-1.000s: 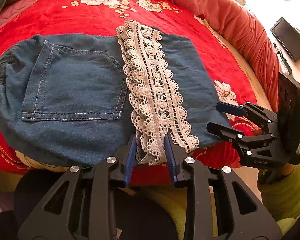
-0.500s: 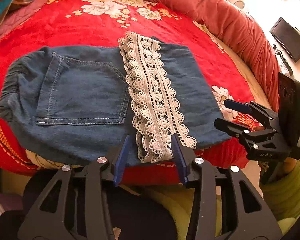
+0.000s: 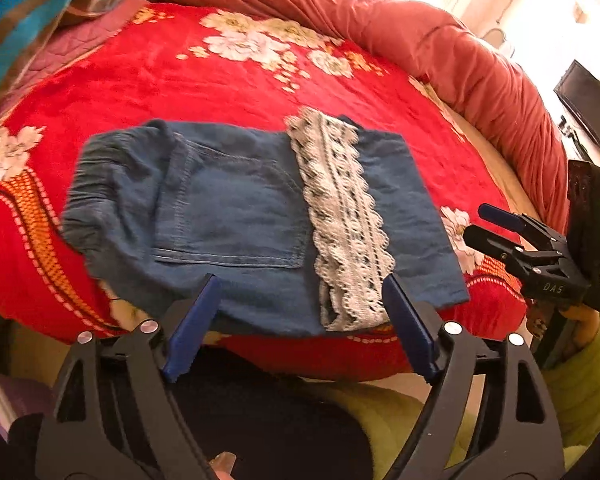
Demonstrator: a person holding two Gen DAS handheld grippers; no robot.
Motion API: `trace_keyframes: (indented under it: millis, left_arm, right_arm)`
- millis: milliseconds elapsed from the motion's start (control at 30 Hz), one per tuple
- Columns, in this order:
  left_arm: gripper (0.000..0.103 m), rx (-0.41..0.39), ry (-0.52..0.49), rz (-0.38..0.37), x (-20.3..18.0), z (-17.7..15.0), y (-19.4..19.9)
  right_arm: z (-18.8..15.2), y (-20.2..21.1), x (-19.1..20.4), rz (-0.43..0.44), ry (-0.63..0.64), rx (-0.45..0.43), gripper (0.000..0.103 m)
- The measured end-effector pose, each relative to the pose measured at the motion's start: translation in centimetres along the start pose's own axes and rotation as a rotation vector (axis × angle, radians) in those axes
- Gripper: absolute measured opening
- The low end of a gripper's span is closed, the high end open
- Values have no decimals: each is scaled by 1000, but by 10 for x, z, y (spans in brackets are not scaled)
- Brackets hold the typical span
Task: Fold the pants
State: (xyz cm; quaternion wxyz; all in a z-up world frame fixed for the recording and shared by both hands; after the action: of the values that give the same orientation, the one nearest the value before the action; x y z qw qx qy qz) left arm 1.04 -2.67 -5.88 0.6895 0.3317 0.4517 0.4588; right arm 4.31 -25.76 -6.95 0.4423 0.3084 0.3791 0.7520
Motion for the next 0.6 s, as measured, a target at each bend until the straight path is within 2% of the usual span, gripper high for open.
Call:
trace_keyframes:
  millis: [333, 600]
  left_arm:
    - [82, -44, 95, 34, 43, -5, 22]
    - [82, -50, 179, 44, 79, -11, 27]
  right_arm:
    - [45, -3, 50, 31, 121, -34, 94]
    - [78, -25, 101, 110, 210, -9, 94]
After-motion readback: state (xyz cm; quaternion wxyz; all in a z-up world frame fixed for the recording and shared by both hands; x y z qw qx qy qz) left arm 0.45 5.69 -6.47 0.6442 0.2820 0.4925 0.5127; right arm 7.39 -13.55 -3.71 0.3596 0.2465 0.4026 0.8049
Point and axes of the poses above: each gripper's, at about its wrist camera, not at the fingertips, and y roughly against the way its jaws point, x to its left, z to its top, the point moved 7 cm from there along -y, roughly the way its jaws point, and after that the axes turned 10 degrees about x, right-handed, at the moved point
